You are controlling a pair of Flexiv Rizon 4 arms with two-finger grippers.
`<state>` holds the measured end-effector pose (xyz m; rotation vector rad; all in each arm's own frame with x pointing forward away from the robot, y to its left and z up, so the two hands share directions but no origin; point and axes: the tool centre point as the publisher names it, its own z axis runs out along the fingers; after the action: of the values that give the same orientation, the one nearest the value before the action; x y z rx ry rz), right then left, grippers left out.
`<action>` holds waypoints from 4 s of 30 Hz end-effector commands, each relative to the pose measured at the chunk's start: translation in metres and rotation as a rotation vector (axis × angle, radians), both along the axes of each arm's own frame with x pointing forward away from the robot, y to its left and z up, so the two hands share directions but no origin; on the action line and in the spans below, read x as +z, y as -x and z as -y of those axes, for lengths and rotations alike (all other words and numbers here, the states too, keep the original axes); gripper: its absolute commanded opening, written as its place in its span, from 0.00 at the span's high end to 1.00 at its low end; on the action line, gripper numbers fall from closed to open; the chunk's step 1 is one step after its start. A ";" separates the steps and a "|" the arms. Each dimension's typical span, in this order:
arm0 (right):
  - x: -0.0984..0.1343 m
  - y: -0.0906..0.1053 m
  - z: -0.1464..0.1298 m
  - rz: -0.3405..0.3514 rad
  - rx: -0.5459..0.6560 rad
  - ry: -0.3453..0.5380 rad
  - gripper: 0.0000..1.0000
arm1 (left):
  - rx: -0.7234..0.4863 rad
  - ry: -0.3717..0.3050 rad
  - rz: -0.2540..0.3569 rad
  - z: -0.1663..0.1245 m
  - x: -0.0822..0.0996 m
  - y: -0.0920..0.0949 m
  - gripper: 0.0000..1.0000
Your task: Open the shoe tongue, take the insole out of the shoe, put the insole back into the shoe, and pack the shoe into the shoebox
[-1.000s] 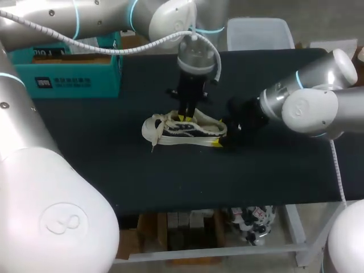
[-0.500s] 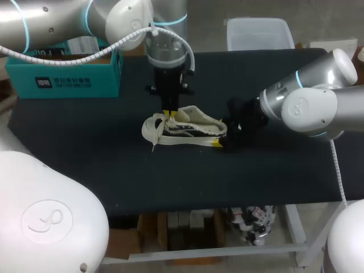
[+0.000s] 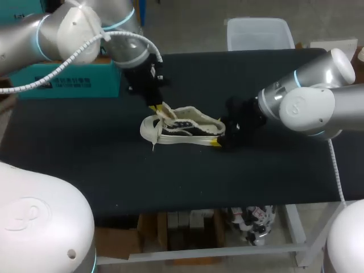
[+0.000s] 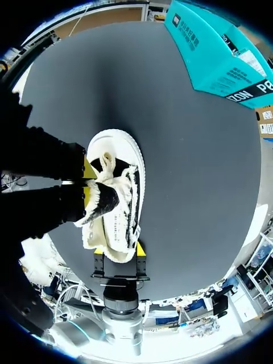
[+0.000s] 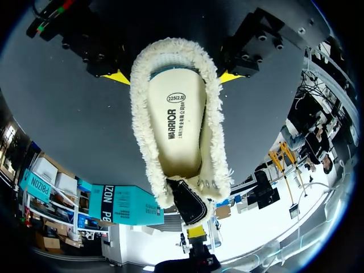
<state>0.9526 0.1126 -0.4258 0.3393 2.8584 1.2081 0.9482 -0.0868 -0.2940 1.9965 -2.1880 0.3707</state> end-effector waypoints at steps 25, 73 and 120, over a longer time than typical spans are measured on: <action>-0.004 0.000 0.004 0.001 0.000 -0.002 1.00 | 0.095 0.273 -0.035 -0.013 -0.010 -0.014 1.00; -0.004 0.000 0.004 0.001 0.000 -0.002 1.00 | -1.057 -0.112 0.208 0.058 0.058 0.013 1.00; -0.004 0.000 0.004 0.001 0.000 -0.002 1.00 | -1.653 -0.155 0.276 0.086 -0.042 -0.011 1.00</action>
<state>0.9531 0.1112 -0.4260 0.3415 2.8597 1.2050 0.9497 -0.1656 -0.3277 -0.3043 -3.1274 0.1886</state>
